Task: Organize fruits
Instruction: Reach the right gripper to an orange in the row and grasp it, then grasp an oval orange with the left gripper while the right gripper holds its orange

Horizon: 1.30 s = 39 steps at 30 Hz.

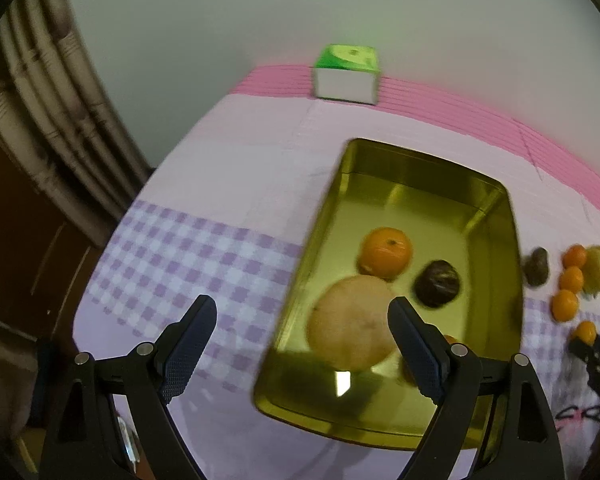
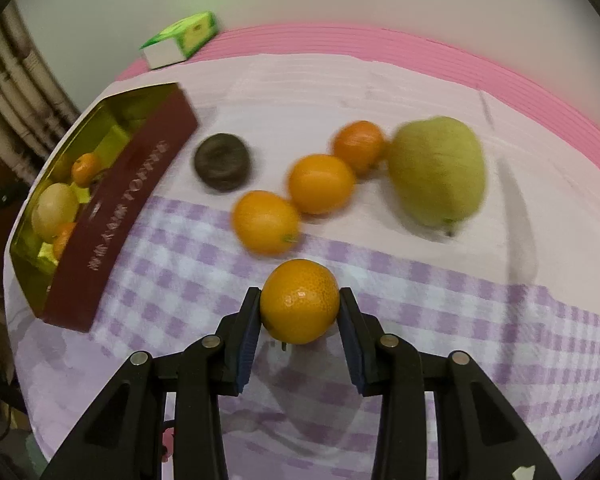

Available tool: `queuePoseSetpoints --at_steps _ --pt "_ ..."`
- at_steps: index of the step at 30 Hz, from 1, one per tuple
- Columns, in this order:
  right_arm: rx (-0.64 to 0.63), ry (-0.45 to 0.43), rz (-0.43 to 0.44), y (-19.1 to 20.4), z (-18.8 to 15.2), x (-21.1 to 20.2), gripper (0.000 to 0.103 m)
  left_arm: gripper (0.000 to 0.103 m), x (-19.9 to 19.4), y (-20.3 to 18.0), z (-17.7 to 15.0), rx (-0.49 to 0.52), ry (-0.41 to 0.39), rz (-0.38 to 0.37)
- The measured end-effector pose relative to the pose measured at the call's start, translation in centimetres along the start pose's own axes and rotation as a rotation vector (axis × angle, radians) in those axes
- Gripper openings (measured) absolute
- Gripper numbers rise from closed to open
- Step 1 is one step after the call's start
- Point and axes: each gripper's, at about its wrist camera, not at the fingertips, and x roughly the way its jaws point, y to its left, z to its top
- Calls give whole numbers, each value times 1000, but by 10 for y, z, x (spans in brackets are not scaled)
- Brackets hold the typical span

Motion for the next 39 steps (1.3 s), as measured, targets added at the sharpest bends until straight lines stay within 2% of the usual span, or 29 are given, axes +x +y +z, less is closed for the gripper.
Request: queuePoseSetpoints --at_steps 7,17,20,24,29,37,39 --pt "26 -15 -52 -31 -6 -9 35 88 -12 -49 -3 99 0 -72" --pt "69 -35 -66 -63 -15 -18 35 88 -18 -161 -13 294 7 -238" --pt "81 -39 -66 -69 -16 -17 35 88 -13 -187 -16 317 -6 -261" --pt "102 -39 -72 -77 -14 -17 35 87 -5 -207 -19 323 28 -313" --pt "140 -45 -69 -87 -14 -19 35 86 3 -226 -23 351 39 -335" --pt "154 -35 -54 -90 -12 -17 35 77 19 -249 -21 382 79 -369" --pt "154 -36 -52 -90 -12 -16 35 72 21 -253 -21 392 79 -367"
